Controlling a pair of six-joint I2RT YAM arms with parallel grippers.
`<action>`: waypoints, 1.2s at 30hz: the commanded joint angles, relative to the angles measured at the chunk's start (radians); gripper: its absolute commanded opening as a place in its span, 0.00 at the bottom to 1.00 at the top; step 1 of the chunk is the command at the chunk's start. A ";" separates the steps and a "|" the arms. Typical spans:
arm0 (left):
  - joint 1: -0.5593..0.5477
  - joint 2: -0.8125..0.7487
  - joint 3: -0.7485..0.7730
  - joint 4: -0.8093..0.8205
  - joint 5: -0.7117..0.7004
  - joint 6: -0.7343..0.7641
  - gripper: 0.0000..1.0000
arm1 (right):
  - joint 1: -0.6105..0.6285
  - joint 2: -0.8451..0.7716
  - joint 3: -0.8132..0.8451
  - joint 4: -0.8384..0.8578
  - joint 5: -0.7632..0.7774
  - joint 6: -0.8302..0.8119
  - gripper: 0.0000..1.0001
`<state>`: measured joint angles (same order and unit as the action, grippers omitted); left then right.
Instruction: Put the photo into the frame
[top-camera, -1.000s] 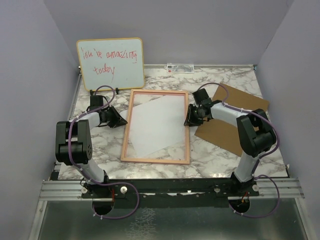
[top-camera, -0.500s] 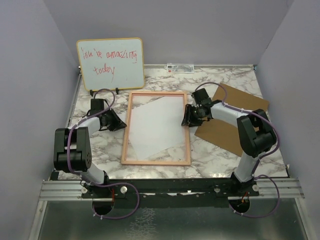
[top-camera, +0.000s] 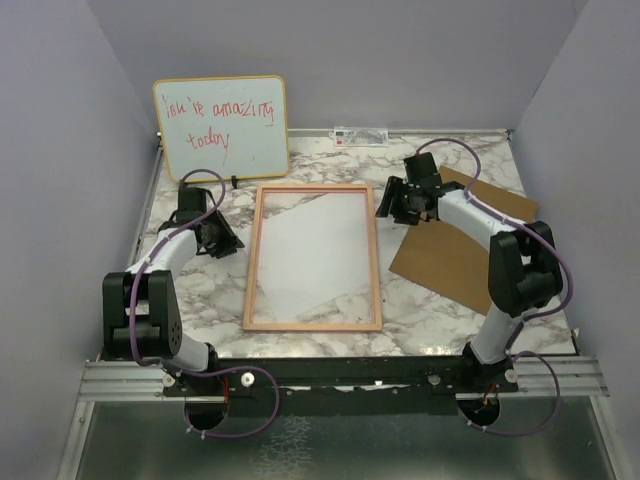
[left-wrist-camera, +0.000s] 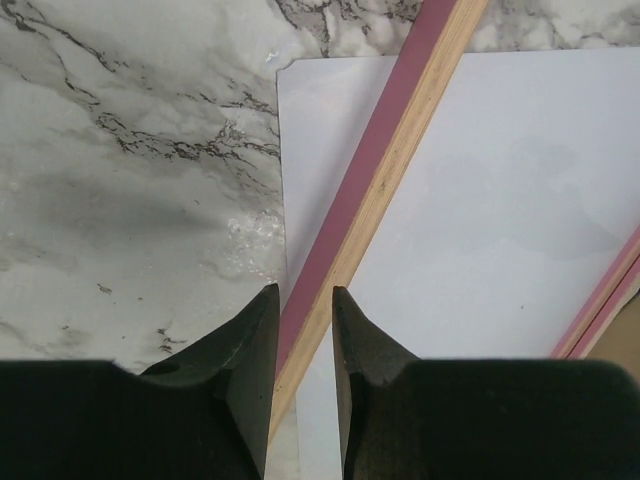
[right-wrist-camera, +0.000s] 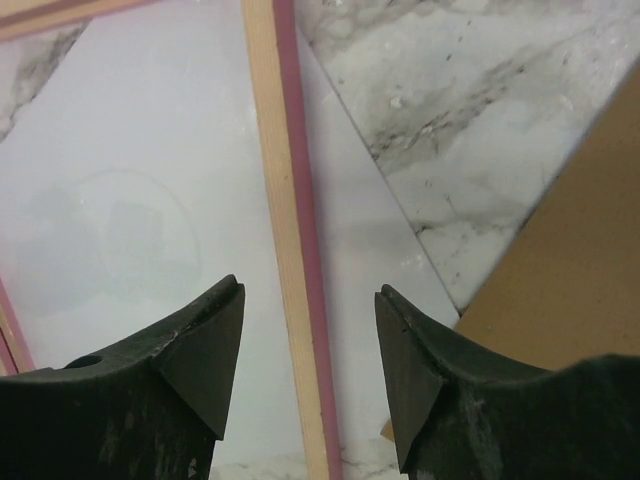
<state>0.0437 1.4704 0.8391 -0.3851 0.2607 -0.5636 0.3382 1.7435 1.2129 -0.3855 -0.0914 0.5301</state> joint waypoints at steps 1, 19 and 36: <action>-0.004 -0.024 0.049 -0.015 0.044 0.018 0.29 | -0.036 0.104 0.059 -0.017 0.015 0.044 0.60; -0.071 0.071 0.059 0.094 0.167 0.001 0.29 | -0.131 0.118 -0.134 -0.061 0.032 0.085 0.61; -0.260 0.172 0.171 0.097 0.093 -0.021 0.29 | -0.140 -0.104 -0.369 -0.021 0.070 0.099 0.61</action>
<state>-0.1368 1.5993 0.9764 -0.3000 0.3988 -0.5686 0.2070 1.6222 0.9031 -0.3874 0.0360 0.6628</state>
